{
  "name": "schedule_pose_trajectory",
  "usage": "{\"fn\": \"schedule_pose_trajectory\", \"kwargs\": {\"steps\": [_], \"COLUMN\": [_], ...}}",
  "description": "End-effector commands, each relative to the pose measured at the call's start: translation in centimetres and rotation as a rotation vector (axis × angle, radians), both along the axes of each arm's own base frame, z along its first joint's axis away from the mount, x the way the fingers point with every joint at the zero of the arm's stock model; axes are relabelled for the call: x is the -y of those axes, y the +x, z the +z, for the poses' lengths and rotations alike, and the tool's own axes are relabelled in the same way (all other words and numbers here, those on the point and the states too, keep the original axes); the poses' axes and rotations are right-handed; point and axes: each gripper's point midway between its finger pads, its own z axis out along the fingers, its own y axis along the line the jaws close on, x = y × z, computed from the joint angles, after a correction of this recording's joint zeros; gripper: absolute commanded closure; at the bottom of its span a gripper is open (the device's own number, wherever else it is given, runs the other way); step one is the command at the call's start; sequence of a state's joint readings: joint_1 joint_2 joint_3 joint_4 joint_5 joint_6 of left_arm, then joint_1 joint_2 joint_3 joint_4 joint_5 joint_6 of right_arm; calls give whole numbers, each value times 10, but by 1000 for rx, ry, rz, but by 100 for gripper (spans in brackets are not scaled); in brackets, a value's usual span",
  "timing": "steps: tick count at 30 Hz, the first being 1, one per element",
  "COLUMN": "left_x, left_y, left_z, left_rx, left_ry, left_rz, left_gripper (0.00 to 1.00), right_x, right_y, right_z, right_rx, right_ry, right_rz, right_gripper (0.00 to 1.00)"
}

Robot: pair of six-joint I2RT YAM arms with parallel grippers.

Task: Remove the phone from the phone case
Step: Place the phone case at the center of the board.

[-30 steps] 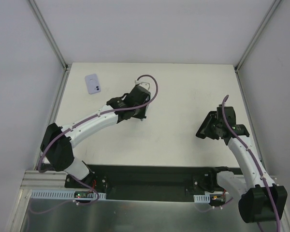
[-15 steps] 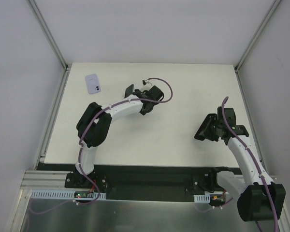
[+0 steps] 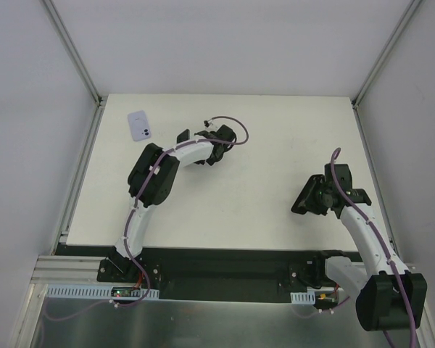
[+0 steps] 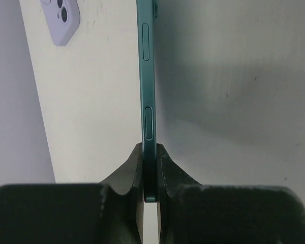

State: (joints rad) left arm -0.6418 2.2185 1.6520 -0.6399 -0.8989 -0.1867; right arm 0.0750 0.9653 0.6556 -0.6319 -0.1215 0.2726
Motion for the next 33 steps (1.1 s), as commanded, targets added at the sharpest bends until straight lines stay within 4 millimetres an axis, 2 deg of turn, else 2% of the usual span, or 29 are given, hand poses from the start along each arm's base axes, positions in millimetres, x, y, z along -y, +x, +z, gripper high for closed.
{"fn": "schedule_pose_trajectory", "kwargs": {"steps": [1,5,6,7,8,9,10,11,14,18,24,25,26,28,30,31,32,33], "left_x": [5,10,12,15,16,18,23,24,24,20,21,22,22,23,23,24,23,21], "left_y": [19,24,25,24,24,23,20,19,21,25,31,32,32,31,32,31,32,33], "left_z": [0,3,4,5,5,5,7,10,19,21,1,-1,-3,-3,-1,2,4,6], "left_rx": [-19,-29,-30,-37,-42,-48,-59,-53,-38,-37,-94,-99,-106,-114,-110,-110,-107,-103], "left_ry": [-38,-65,-73,-93,-110,-132,-177,-193,-197,-153,-129,-130,-133,-155,-177,-192,-201,-207], "left_rz": [-11,-30,-36,-43,-46,-49,-58,-54,-65,-74,-99,-99,-98,-100,-92,-96,-95,-89], "left_gripper": [100,100,100,100,100,100,100,100,100,100,99,96,81,70,55,51,43,42], "right_x": [1,8,12,15,18,22,29,31,37,43,50,50,51,52,51,51,51,50], "right_y": [1,-5,-6,-7,-10,-12,-12,-14,-14,-12,-14,-15,-18,-21,-23,-24,-24,-24], "right_z": [1,-2,-6,-8,-10,-15,-15,-16,-16,-1,26,28,28,30,30,29,28,29], "right_rx": [8,-7,-23,-37,-62,-92,-101,-116,-134,-90,-5,-2,-5,-4,-4,-9,-9,-6], "right_ry": [6,-29,-51,-66,-82,-103,-139,-151,-186,-210,-233,-233,-235,-239,-236,-236,-234,-230], "right_rz": [-10,-27,-38,-45,-57,-70,-85,-90,-106,-129,-149,-153,-154,-154,-154,-155,-154,-155], "right_gripper": [99,96,92,61,36,21,1,4,4,4,4,4,4,4,4,4,4,4]}}
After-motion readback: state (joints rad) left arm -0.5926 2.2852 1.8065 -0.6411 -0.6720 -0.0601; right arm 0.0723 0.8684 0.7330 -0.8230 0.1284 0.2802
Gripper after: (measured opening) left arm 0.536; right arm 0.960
